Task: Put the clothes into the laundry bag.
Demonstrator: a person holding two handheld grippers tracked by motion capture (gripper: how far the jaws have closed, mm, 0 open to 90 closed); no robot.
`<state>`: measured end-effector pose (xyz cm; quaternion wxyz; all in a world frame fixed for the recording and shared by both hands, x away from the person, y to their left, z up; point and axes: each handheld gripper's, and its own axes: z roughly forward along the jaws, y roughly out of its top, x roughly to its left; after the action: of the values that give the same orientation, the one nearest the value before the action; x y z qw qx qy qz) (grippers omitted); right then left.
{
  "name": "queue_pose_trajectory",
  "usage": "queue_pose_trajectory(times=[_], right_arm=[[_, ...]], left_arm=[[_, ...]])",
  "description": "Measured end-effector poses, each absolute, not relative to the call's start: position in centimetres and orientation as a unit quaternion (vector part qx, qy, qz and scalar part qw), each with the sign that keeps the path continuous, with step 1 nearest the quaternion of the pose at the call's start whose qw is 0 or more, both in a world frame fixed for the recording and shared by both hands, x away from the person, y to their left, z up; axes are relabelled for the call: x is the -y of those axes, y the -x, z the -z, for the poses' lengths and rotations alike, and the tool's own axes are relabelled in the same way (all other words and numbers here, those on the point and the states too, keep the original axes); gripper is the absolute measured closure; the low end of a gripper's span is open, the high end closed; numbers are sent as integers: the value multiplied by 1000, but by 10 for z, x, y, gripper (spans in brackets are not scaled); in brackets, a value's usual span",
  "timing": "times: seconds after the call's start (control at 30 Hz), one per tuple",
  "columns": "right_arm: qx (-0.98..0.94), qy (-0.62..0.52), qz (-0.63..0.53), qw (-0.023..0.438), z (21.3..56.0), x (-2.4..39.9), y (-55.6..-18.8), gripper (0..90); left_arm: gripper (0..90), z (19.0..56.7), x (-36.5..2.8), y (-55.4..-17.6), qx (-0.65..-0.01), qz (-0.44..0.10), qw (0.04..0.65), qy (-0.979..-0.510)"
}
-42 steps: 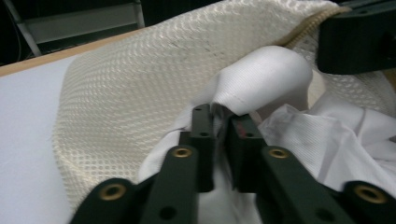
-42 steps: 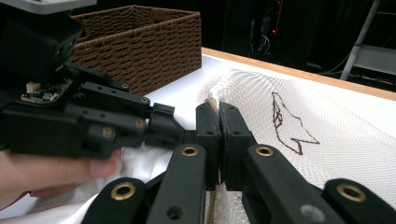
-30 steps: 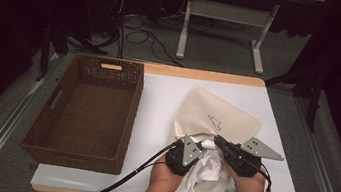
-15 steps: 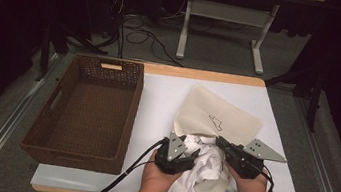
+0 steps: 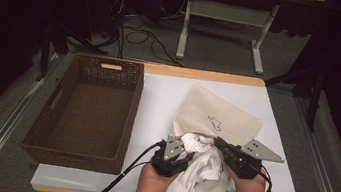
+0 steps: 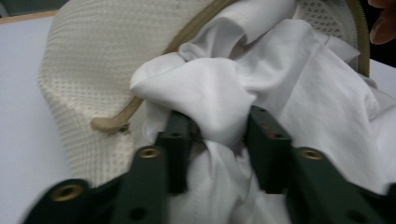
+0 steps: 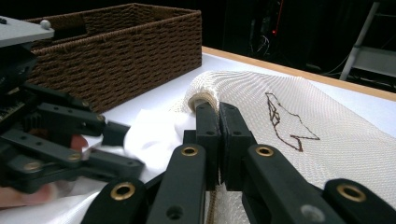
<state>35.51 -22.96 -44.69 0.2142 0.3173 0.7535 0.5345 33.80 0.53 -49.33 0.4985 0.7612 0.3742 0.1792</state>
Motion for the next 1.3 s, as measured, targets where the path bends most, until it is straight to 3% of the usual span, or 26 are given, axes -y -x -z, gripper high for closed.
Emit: queue_pose_trajectory(times=[0.17,0.4,0.67,0.93,1.1,1.2,1.3], right_arm=[[-752,-317,-536,214,446,228,-356,894],[-744,-315,-550,211,441,227,-355,894],[-746,-320,-545,210,444,230,-356,894],[-749,-317,-540,214,444,229,-355,894],[-751,-318,-537,215,446,228,-354,894],[-753,-318,-535,215,447,228,-354,894],[-754,-317,-535,211,448,227,-355,894]], left_arm=[[791,489,13,-340,-349,-199,480,-780],[758,490,16,-363,-378,-202,461,-776],[381,482,-16,-336,-385,-169,525,-740],[156,500,-35,-309,-390,-146,512,-752],[204,516,-21,-311,-383,-144,461,-787],[350,522,-11,-309,-372,-167,422,-810],[554,522,-7,-307,-366,-190,406,-816]])
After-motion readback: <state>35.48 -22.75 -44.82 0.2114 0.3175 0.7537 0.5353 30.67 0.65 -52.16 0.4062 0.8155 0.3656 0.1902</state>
